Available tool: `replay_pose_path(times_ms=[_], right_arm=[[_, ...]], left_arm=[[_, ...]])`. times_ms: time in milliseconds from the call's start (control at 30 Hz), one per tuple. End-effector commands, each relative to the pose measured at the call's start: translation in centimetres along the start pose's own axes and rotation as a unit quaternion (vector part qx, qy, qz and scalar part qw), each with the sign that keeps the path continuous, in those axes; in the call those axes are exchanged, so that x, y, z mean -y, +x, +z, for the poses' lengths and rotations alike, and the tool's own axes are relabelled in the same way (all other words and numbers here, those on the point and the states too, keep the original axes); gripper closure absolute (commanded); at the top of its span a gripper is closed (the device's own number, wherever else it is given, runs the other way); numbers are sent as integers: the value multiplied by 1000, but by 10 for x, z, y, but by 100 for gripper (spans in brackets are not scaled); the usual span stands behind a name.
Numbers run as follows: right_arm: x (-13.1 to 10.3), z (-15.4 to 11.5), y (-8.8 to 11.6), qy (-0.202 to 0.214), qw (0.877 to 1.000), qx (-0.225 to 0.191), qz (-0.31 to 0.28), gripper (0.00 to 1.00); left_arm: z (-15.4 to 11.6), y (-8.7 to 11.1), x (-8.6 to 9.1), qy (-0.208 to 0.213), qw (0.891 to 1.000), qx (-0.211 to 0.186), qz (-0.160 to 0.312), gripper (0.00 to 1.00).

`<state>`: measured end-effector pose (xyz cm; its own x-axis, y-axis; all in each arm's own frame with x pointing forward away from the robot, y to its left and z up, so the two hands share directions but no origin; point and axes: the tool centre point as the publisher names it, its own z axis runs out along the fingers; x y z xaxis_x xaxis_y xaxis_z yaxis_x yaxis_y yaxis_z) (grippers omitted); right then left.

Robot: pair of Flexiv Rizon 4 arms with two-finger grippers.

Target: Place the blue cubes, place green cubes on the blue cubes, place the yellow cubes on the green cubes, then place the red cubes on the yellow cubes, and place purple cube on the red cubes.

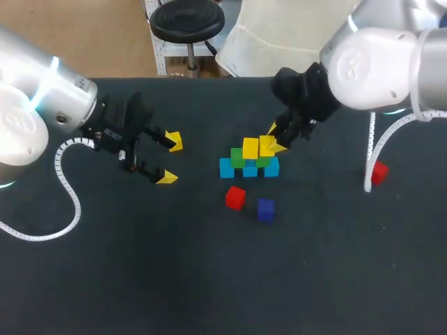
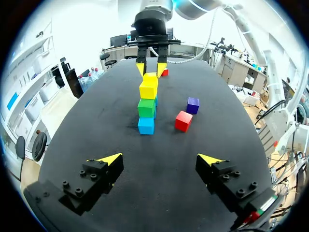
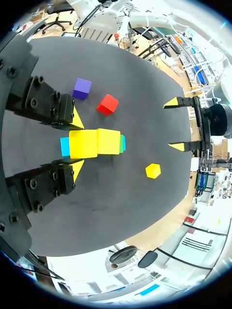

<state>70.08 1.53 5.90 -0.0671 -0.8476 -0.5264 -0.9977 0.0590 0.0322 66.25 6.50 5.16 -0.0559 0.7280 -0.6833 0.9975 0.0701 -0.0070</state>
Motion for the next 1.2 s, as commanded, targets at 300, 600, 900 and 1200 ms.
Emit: replay_pose_path(times_ms=[300, 600, 900, 1200], right_arm=[[3, 3, -1, -7, 1000, 0, -1, 100], [3, 3, 0, -9, 1000, -5, -1, 100], [2, 4, -1, -13, 1000, -7, -2, 100], [2, 5, -1, -14, 1000, -8, -1, 100]], left_arm=[[0, 2, 1, -1, 1000, 2, 2, 0], [0, 2, 1, -1, 1000, 2, 2, 0], [0, 2, 1, -1, 1000, 2, 2, 0], [0, 2, 1, -1, 1000, 2, 2, 0]])
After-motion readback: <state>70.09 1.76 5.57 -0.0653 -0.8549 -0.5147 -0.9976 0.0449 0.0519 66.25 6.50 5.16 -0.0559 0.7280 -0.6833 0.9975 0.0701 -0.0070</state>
